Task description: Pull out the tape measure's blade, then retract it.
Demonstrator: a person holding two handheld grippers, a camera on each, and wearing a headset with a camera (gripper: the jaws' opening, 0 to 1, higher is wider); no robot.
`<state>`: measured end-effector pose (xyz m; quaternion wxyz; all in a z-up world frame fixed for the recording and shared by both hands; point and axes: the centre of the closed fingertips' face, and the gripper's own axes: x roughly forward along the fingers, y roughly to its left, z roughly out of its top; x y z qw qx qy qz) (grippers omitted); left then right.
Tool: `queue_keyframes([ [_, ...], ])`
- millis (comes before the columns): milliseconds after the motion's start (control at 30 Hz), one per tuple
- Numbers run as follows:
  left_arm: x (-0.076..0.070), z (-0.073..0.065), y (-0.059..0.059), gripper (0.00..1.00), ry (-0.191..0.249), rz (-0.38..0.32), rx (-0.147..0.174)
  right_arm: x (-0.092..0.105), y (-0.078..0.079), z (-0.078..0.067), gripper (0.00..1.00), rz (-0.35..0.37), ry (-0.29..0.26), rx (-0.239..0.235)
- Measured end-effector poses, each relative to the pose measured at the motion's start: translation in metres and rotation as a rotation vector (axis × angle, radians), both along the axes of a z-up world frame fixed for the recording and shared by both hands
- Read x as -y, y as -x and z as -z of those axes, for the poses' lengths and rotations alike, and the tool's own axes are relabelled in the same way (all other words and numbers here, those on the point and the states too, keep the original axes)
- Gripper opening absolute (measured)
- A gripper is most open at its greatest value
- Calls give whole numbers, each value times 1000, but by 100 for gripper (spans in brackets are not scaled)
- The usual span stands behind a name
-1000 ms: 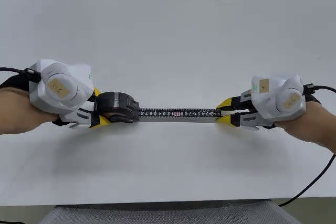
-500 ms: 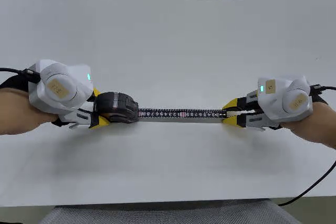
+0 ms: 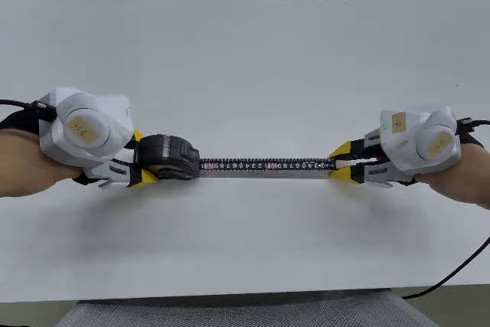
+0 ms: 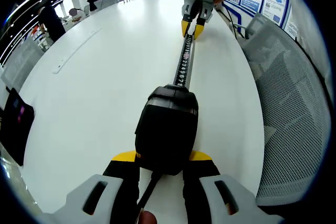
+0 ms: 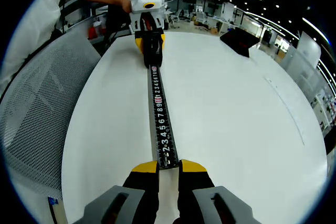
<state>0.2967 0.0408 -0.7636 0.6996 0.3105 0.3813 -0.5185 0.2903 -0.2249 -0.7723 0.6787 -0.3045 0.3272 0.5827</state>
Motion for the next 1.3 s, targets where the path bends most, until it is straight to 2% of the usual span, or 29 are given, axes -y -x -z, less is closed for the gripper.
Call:
queue_keyframes([
  [667, 1, 0, 0, 27, 0, 0, 2, 35, 3, 2, 9, 26, 50, -2],
  [967, 1, 0, -1, 27, -8, 0, 7, 35, 6, 1, 10, 35, 50, -18],
  [1300, 3, -1, -1, 27, -6, -3, 21, 34, 5, 1, 11, 13, 71, -12],
])
